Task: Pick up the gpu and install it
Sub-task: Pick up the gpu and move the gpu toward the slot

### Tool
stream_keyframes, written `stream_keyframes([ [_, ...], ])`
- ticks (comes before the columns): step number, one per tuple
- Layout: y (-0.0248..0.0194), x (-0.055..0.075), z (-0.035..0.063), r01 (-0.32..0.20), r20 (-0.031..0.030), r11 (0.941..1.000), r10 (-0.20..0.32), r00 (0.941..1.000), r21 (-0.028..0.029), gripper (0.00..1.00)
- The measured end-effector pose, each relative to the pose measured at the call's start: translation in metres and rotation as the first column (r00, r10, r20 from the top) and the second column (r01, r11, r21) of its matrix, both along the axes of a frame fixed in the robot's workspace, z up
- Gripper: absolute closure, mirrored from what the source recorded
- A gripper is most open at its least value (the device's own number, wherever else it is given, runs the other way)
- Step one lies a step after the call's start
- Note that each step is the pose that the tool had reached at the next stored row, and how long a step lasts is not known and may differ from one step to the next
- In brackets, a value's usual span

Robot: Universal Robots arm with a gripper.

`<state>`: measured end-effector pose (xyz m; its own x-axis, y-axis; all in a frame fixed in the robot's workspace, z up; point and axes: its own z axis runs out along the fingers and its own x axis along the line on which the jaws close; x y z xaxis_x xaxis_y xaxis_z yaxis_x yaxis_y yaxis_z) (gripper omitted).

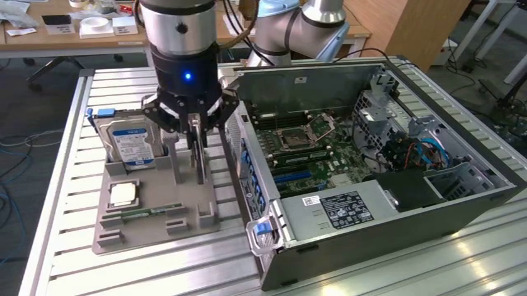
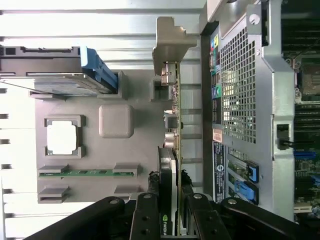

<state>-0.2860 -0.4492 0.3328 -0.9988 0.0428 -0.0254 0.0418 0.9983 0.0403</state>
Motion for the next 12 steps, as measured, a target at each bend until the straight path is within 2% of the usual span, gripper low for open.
stream_keyframes([
  [12,0.0,0.0,0.0426,0.0,0.0021,1.0,0.0,1.0,0.0,0.73],
])
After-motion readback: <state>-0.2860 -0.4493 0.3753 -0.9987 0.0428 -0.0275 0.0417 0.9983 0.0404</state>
